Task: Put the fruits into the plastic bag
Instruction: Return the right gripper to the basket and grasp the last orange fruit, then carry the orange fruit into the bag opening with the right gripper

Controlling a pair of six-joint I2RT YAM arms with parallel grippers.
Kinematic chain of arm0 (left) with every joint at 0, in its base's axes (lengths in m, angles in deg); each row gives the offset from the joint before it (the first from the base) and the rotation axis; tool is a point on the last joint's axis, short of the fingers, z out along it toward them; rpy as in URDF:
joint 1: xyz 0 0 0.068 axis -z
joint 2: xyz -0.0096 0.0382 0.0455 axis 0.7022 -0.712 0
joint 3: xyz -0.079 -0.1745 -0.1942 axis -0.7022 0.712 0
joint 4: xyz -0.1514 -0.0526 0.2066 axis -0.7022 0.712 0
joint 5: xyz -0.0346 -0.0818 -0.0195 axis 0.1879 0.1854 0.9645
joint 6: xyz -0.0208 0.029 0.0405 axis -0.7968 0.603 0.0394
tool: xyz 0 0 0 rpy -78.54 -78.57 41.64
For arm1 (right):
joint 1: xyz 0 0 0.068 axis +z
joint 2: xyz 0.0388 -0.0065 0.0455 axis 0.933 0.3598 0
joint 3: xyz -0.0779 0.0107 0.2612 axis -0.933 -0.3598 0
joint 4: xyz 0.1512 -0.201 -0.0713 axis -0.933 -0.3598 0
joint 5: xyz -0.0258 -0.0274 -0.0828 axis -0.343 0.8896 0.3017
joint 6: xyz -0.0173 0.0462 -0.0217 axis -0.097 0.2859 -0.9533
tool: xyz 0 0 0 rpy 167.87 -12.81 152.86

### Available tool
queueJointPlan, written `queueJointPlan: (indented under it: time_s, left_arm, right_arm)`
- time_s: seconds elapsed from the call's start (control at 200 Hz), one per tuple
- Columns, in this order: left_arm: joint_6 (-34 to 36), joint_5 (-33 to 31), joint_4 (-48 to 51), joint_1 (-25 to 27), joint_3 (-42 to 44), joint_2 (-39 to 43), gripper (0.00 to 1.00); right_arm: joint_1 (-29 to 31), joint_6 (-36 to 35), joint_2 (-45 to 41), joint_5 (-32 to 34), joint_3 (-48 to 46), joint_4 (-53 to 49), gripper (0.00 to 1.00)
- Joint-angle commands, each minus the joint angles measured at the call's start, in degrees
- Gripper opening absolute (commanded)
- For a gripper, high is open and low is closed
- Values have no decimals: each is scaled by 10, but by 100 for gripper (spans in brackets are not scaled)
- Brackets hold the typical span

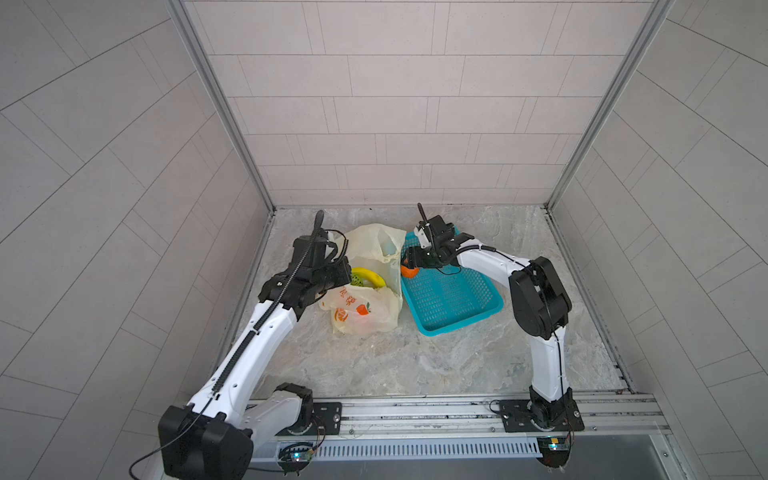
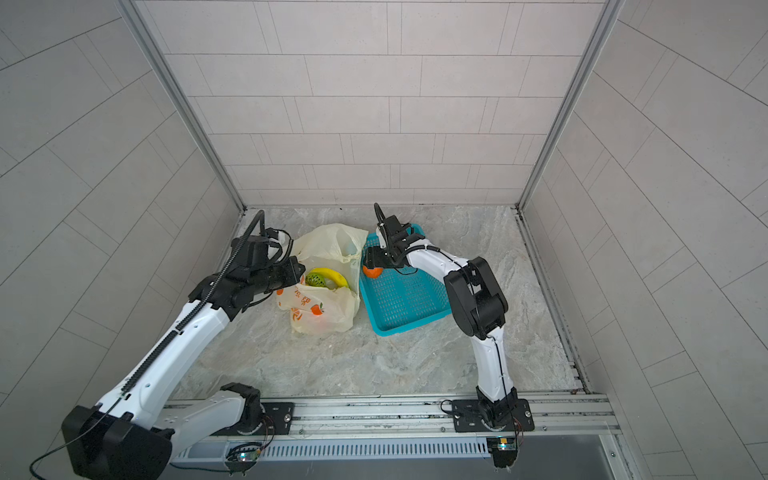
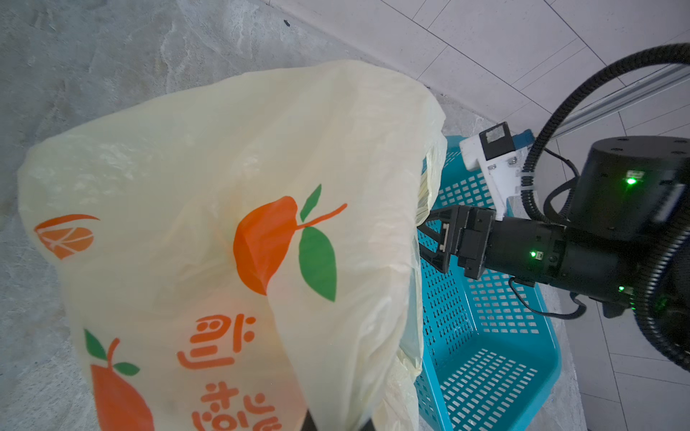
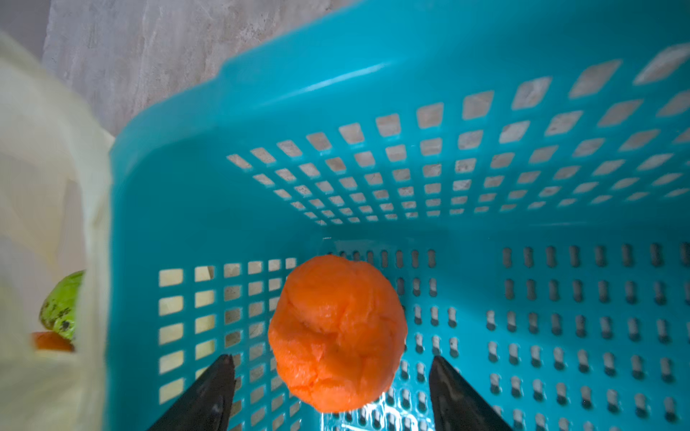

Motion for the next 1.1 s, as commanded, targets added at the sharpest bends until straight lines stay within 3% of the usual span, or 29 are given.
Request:
queueJointPlan:
  time_s: [0.0,0.26,0.49,0.696,0.856,1.096]
  left_arm:
    - [6,-5,1,3,-8,-1,0]
    - [5,-5,0,3,-1,0,0]
    - [5,-7,2,3,-1,3,0]
    - [4,-6,-1,3,1,5,0]
    - [2,-7,-6,3,6,6,0]
    - [-4,-13,-7,3,5,5,0]
  right_arm:
    - [1,6,25,2,22,-21,78]
    - [1,4,79,-9,66,-46,68]
    - [-3,-8,58,-5,67,-61,39]
    - [-7,-28,-36,23,32,-77,38]
    - [2,-40,-122,2,7,-72,39]
    - [72,-66,-159,-41,14,-37,39]
